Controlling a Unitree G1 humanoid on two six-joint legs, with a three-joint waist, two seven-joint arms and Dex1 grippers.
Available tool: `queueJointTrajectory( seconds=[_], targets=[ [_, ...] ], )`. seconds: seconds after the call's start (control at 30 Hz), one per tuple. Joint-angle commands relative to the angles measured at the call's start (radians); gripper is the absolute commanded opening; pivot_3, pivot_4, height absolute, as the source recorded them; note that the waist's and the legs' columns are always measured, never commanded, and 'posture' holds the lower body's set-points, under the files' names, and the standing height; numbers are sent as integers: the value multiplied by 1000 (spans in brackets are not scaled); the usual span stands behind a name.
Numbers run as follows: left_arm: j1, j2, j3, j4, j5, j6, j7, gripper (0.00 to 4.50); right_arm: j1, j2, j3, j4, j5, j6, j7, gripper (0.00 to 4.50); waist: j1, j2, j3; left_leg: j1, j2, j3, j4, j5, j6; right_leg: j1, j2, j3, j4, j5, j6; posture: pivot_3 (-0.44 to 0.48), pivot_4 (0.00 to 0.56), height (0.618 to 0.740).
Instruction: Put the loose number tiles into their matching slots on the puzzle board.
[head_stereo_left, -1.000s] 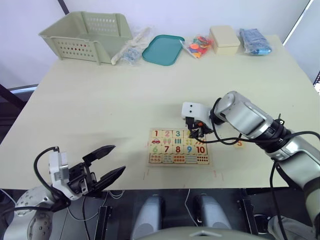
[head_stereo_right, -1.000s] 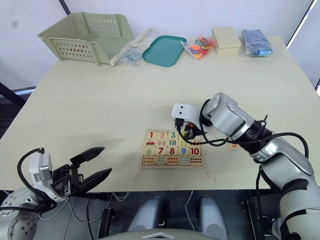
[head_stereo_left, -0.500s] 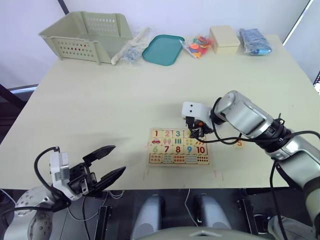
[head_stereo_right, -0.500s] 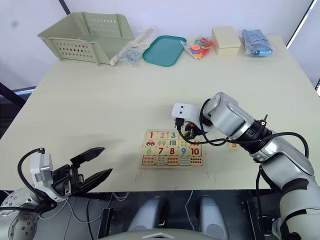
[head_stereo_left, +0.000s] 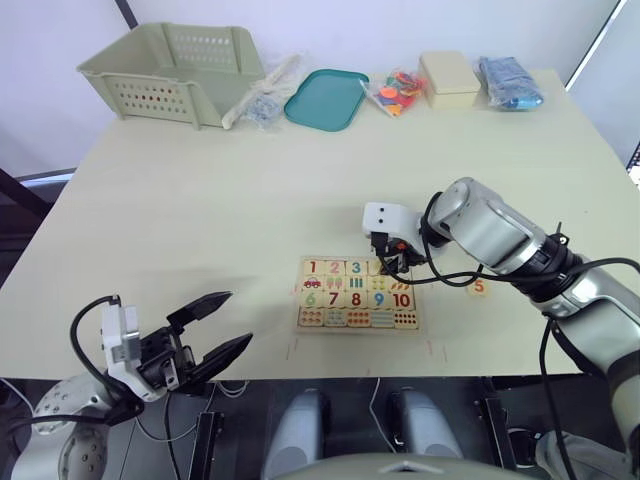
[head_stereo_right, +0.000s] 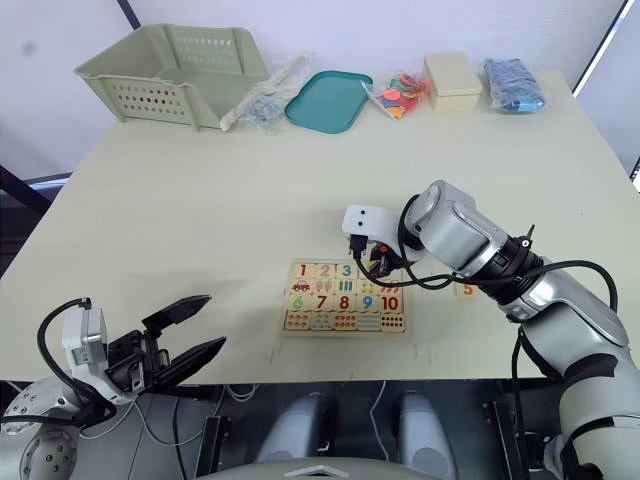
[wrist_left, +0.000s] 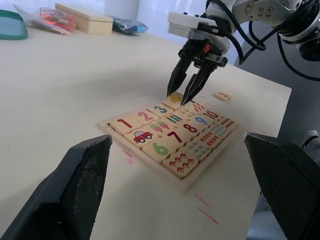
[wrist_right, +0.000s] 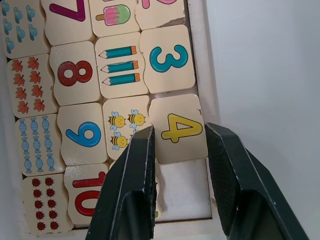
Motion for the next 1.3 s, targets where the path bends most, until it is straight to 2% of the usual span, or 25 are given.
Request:
queueJointTrajectory(
  seconds=[0.03,0.73,1.3],
  targets=[
    [11,-2,2,-40,-5,-18,1,4500,-24,-1,-4,-25,-4,7,6,906,0,0,0,0,0,0,0,0,0,0,0,0,0,0,0,0,150,740],
    [15,-7,-5,-38,-2,-25,2,4500,-20,4,-5,-23,-3,10,6,906,0,0,0,0,-1,0,-1,0,0,0,-5,-1,0,0,0,0,150,740],
    [10,-4,-8,-38,-3,-26,6,4500,-19,7,-9,-24,-1,15,2,906,0,0,1,0,-1,0,-1,0,0,0,-1,-1,0,0,0,0,150,740]
  ],
)
